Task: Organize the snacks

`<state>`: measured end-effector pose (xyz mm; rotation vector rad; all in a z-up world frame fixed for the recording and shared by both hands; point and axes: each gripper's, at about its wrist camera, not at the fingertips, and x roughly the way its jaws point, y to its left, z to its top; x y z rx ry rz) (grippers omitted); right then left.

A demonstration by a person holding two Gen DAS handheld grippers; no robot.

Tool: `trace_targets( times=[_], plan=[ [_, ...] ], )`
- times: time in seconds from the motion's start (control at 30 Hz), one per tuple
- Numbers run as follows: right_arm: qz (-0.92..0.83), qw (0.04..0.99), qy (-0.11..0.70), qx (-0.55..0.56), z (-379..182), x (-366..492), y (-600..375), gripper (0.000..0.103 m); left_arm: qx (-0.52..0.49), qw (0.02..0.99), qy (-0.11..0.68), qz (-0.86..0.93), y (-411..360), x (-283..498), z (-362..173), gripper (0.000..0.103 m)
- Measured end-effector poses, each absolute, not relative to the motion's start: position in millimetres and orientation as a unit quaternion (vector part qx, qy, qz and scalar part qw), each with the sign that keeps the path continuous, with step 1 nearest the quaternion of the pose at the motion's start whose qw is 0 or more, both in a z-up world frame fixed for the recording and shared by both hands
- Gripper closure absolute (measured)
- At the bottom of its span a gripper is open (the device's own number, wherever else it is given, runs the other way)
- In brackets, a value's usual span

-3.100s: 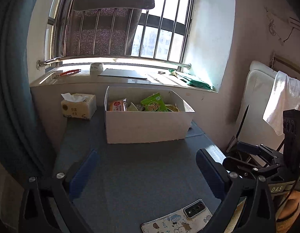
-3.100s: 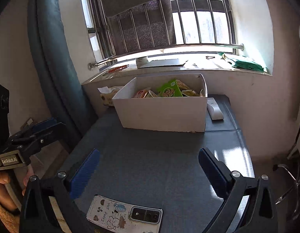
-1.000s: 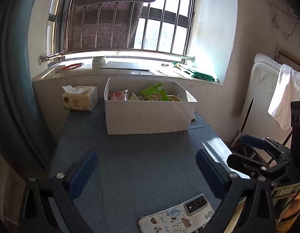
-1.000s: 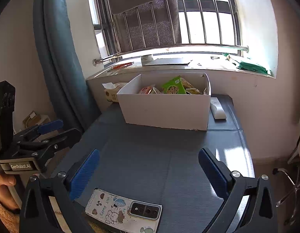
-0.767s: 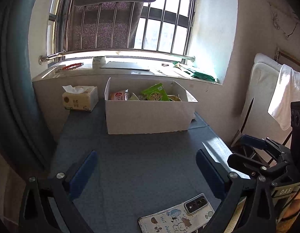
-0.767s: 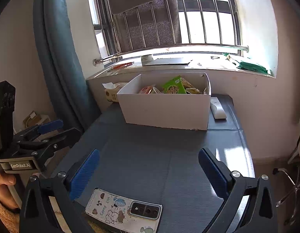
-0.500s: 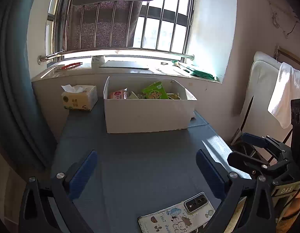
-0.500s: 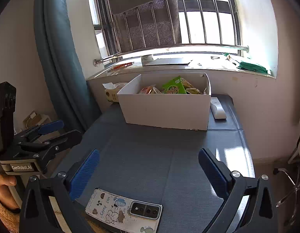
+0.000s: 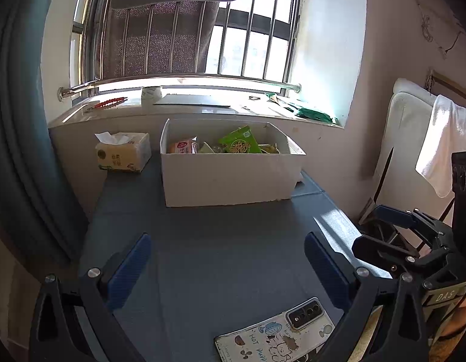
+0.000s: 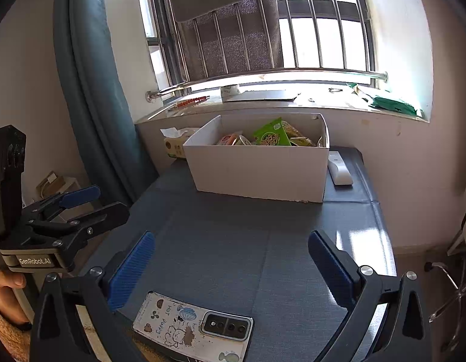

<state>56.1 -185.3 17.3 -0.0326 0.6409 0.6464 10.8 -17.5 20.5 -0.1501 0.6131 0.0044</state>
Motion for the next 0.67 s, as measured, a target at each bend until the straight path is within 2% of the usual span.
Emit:
trace_targets(
  times=[0.67],
  plan=[
    [0.314,0.897,0.311,-0.018,17.7,55.4,-183.8,0.0,-0.069,0.953,0.295,-0.007,-17.1,7.8,22.8,0.0]
  ],
)
